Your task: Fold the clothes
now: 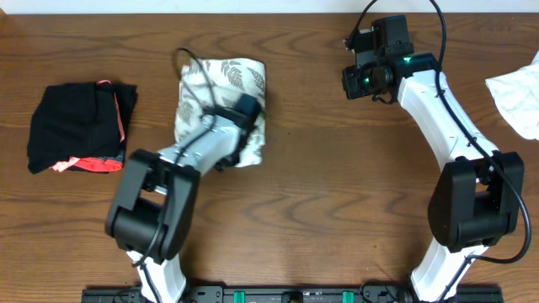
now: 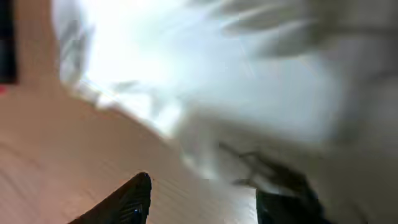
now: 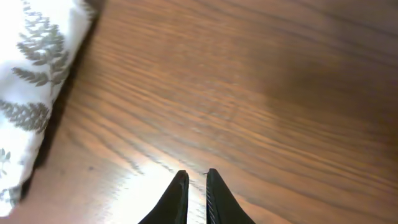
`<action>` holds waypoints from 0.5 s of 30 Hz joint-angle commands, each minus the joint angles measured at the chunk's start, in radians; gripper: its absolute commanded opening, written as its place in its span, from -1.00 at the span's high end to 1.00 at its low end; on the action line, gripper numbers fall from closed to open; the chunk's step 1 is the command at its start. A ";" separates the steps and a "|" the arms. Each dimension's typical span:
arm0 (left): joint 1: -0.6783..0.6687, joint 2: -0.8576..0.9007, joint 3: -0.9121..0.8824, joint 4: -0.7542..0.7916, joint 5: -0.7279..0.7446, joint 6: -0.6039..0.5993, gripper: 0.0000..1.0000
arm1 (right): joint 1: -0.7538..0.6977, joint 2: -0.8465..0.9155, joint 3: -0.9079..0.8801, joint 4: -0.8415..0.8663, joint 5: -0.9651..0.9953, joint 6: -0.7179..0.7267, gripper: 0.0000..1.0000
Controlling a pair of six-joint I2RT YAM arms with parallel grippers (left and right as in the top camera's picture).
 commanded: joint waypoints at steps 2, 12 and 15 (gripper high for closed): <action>0.089 -0.009 -0.009 0.008 -0.032 -0.050 -0.10 | 0.054 -0.034 0.020 0.026 -0.200 -0.157 0.83; 0.117 -0.122 -0.009 0.122 0.480 -0.037 -0.10 | 0.210 0.076 0.018 0.469 -0.052 -0.217 0.98; 0.119 -0.128 -0.009 0.109 0.497 -0.161 -0.10 | 0.220 0.156 0.018 0.622 -0.056 -0.198 0.97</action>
